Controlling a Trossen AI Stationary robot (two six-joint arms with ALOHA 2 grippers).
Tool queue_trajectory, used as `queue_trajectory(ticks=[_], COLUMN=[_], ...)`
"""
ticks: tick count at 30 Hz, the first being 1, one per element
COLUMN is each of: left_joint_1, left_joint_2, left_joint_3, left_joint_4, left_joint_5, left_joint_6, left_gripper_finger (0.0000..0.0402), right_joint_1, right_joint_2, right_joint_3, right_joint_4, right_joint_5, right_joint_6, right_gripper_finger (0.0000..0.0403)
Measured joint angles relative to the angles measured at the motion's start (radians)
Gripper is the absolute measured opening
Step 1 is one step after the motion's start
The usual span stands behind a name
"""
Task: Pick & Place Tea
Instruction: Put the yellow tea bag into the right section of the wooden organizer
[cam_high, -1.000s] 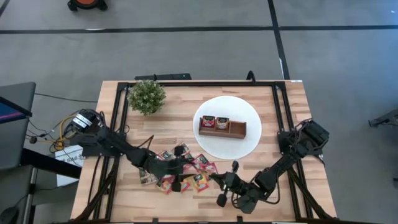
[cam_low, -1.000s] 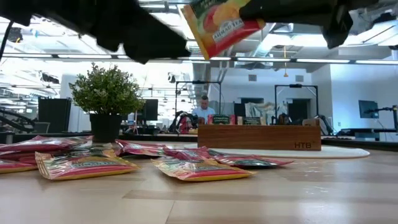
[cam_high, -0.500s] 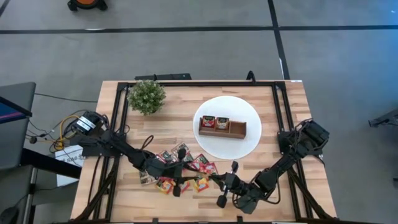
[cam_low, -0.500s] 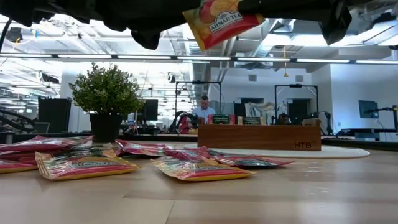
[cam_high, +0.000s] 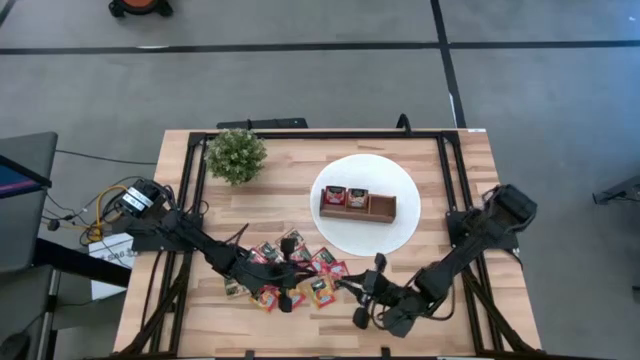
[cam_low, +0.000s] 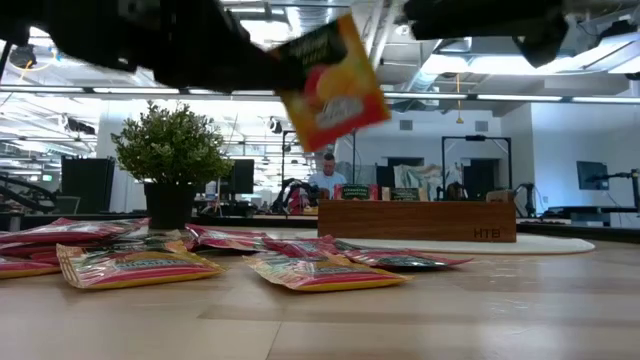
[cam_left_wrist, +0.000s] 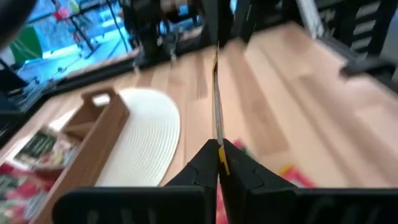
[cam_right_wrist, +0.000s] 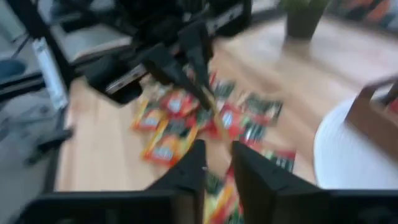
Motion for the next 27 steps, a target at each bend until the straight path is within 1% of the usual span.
queue_trajectory(ticks=[2,3,4,7,9,11,15,18,23,27], left_joint_1=[0.007,0.012,0.016,0.030,0.041,0.051,0.066,0.075,0.076,0.076], left_joint_2=[0.000,0.000,0.000,0.000,0.000,0.000,0.000,0.000,0.000,0.000], left_joint_3=[0.000,0.000,0.000,0.000,0.000,0.000,0.000,0.000,0.000,0.000], left_joint_4=[-0.043,-0.060,-0.070,-0.088,-0.096,-0.098,-0.107,-0.114,-0.115,-0.113], left_joint_5=[0.000,0.000,0.000,0.023,0.052,0.071,0.088,0.099,0.102,0.106], left_joint_6=[-0.025,-0.040,-0.051,-0.081,-0.103,-0.124,-0.148,-0.155,-0.155,-0.155], left_gripper_finger=[0.0000,0.0000,0.0000,0.0000,0.0000,0.0000,0.0000,0.0000,0.0000,0.0000], right_joint_1=[-0.026,-0.045,-0.064,-0.127,-0.166,-0.209,-0.272,-0.299,-0.309,-0.314], right_joint_2=[-0.054,-0.075,-0.093,-0.102,-0.085,-0.051,0.052,0.133,0.240,0.281], right_joint_3=[0.000,0.000,0.000,0.022,0.062,0.121,0.263,0.374,0.526,0.587], right_joint_4=[-0.090,-0.110,-0.117,-0.124,-0.142,-0.176,-0.329,-0.458,-0.633,-0.709], right_joint_5=[-0.099,-0.142,-0.174,-0.261,-0.310,-0.369,-0.491,-0.538,-0.546,-0.547], right_joint_6=[0.047,0.043,0.006,-0.188,-0.295,-0.361,-0.452,-0.487,-0.496,-0.499], right_gripper_finger=[0.0106,0.0125,0.0142,0.0187,0.0202,0.0206,0.0191,0.0168,0.0115,0.0051])
